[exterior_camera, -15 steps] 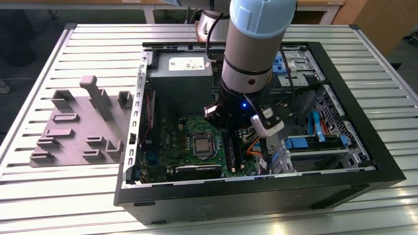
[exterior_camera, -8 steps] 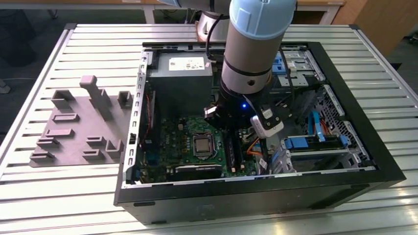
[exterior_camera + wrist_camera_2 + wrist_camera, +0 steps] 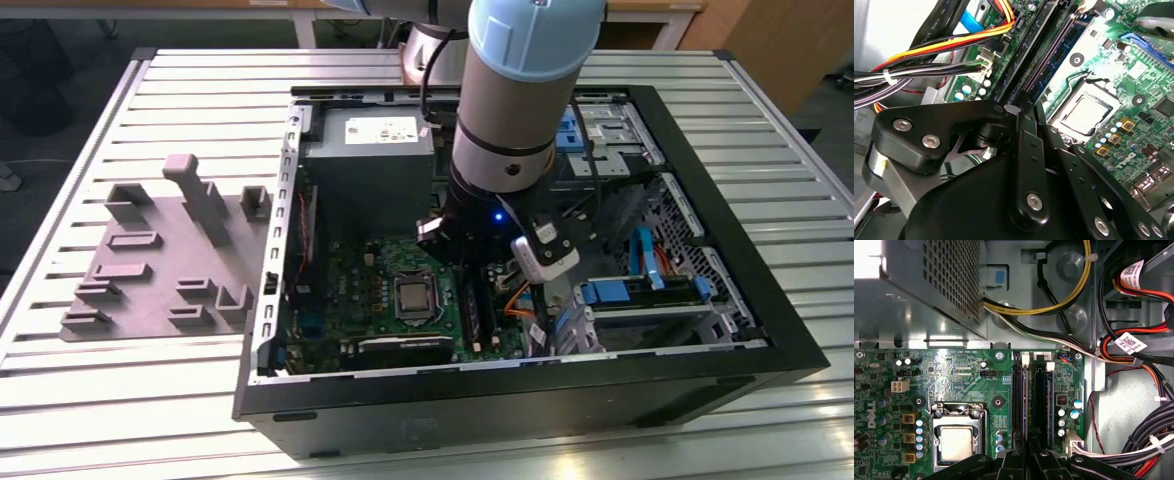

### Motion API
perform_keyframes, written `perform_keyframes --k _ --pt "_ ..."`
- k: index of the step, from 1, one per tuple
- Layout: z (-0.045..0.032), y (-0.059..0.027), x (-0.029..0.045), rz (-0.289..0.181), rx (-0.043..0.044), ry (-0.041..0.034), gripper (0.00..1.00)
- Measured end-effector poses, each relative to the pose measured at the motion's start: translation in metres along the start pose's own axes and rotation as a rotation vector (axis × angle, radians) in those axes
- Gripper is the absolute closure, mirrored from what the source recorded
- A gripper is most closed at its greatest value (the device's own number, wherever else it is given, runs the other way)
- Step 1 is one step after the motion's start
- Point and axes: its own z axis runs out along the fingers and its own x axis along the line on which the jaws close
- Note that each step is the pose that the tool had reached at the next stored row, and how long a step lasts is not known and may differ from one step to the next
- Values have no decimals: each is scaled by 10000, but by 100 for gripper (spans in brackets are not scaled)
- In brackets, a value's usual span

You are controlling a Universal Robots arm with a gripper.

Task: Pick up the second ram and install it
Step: 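Press down the second ram until it locks into place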

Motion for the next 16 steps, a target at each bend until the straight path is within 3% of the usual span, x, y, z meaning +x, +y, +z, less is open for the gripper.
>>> perform_keyframes --k 16 --pt "33 -1 -1 -1 1 0 86"
